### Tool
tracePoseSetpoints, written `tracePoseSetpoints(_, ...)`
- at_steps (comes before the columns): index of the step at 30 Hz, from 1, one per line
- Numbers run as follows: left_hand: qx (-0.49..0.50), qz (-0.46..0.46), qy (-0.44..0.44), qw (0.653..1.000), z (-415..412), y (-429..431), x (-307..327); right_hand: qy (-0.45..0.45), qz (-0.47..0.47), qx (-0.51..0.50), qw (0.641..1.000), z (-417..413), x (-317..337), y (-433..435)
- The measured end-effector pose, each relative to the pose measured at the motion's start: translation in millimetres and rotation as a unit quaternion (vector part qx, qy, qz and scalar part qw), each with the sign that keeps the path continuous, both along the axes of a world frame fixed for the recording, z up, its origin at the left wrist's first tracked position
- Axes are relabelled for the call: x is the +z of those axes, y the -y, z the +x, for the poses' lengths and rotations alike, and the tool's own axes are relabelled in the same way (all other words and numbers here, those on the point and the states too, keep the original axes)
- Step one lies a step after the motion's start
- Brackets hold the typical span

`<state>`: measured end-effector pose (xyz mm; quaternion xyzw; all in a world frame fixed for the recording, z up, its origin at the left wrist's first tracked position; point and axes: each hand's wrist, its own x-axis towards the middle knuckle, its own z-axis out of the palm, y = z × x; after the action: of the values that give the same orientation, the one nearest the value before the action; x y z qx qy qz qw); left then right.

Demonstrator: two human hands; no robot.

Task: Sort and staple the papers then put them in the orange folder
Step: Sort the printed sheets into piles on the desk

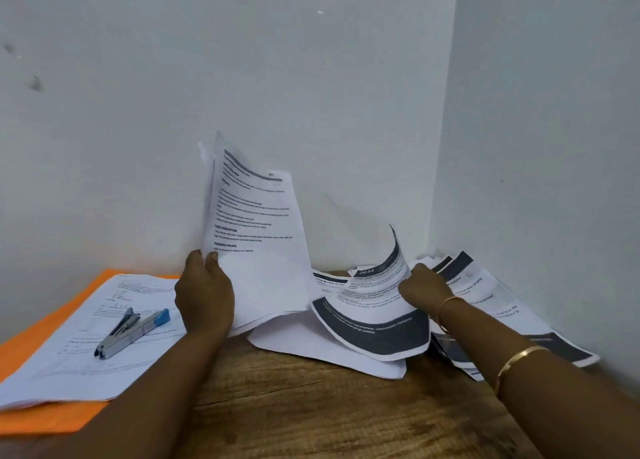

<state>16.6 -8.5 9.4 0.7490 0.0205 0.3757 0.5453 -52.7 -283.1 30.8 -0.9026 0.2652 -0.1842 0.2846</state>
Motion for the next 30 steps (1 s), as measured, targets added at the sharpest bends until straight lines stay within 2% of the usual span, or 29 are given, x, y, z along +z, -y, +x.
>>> tracePoseSetpoints(8,0.051,-0.049,0.035,0.997,2.6,-9.4,4.3,0.014,-0.059,0.047,0.997,9.5,-16.9,-28.3)
tracePoseSetpoints(15,0.045,-0.034,0.044,0.997,4.5,-10.8,3.0,0.029,-0.015,0.075,0.997,17.1,-37.4,-39.1)
tracePoseSetpoints(18,0.016,-0.034,0.042,0.998,3.3,-6.9,2.0,0.012,-0.095,0.010,0.995,16.4,-35.7,-50.2)
tracePoseSetpoints(20,-0.009,-0.035,0.029,0.999,2.9,-2.8,0.6,0.054,-0.153,-0.015,0.987,18.7,-32.2,-55.3)
tracePoseSetpoints(21,-0.024,-0.034,0.019,0.999,3.0,-0.7,-0.3,0.084,-0.146,-0.001,0.986,20.8,-29.2,-56.6)
tracePoseSetpoints(23,-0.063,-0.037,-0.010,0.997,2.4,3.3,-0.9,0.128,-0.054,0.045,0.989,24.8,-22.3,-59.6)
tracePoseSetpoints(26,-0.133,-0.046,-0.034,0.989,3.0,6.6,-0.7,0.129,0.087,0.072,0.985,31.7,-15.2,-62.3)
tracePoseSetpoints(28,-0.172,-0.060,-0.049,0.982,4.2,7.3,0.1,0.133,0.172,0.070,0.973,33.8,-12.5,-63.7)
tracePoseSetpoints(30,-0.192,-0.072,-0.069,0.976,6.8,7.7,-0.4,0.174,0.230,0.078,0.954,34.9,-11.8,-62.1)
